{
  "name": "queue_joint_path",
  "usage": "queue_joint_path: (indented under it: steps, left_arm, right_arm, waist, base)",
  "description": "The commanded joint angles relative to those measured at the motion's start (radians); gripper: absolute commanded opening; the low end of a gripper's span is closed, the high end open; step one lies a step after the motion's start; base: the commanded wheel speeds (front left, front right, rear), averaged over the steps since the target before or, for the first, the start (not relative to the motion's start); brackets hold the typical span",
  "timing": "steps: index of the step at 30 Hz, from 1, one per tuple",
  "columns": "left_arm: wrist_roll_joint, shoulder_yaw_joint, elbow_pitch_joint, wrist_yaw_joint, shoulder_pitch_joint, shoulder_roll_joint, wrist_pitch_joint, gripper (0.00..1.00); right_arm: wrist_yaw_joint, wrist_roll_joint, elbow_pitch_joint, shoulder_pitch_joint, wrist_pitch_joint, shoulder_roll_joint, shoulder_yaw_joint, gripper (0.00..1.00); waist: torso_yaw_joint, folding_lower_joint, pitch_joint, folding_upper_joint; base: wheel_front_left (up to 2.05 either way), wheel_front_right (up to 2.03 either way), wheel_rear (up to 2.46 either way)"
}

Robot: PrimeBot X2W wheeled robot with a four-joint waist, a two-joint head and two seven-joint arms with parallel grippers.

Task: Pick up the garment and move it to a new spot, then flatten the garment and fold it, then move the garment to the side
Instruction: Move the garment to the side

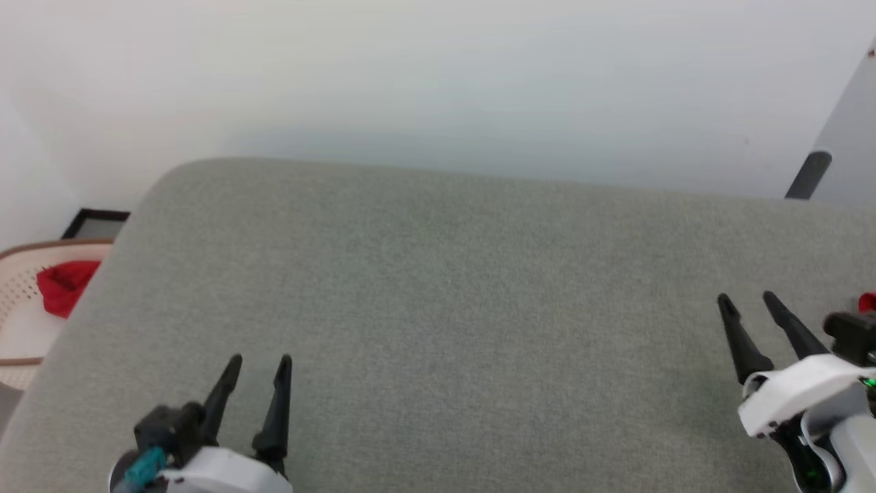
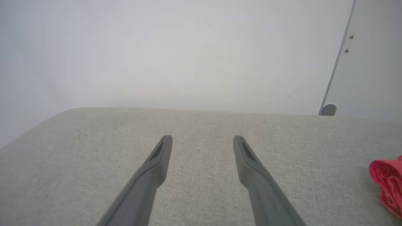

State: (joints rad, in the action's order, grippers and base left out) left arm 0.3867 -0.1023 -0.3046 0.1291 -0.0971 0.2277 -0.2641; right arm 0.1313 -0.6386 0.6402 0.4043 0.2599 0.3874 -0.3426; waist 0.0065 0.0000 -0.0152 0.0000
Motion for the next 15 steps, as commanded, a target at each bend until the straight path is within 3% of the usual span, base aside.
queue_joint_path:
  steps: [1, 8, 15]
  left_arm:
    - [-0.004, 0.006, 0.013, 0.002, 0.030, -0.007, 0.001, 1.00]
    - [-0.042, 0.044, 0.104, 0.002, 0.146, -0.034, 0.001, 1.00]
    - [-0.069, 0.064, 0.188, 0.001, 0.239, -0.046, 0.001, 1.00]
  right_arm:
    - [-0.001, -0.003, -0.029, -0.039, 0.004, 0.008, 0.025, 1.00]
    - [-0.001, 0.059, -0.164, -0.181, -0.001, 0.019, 0.114, 1.00]
    - [-0.001, 0.128, -0.339, -0.345, -0.072, 0.023, 0.253, 1.00]
  waist:
    - [0.028, 0.0000, -0.048, 0.0000]
    - [0.022, 0.0000, -0.073, 0.0000]
    - [0.021, 0.0000, -0.071, 0.0000]
  base:
    - [0.00, 0.00, 0.00]
    - [0.00, 0.00, 0.00]
    - [0.00, 0.00, 0.00]
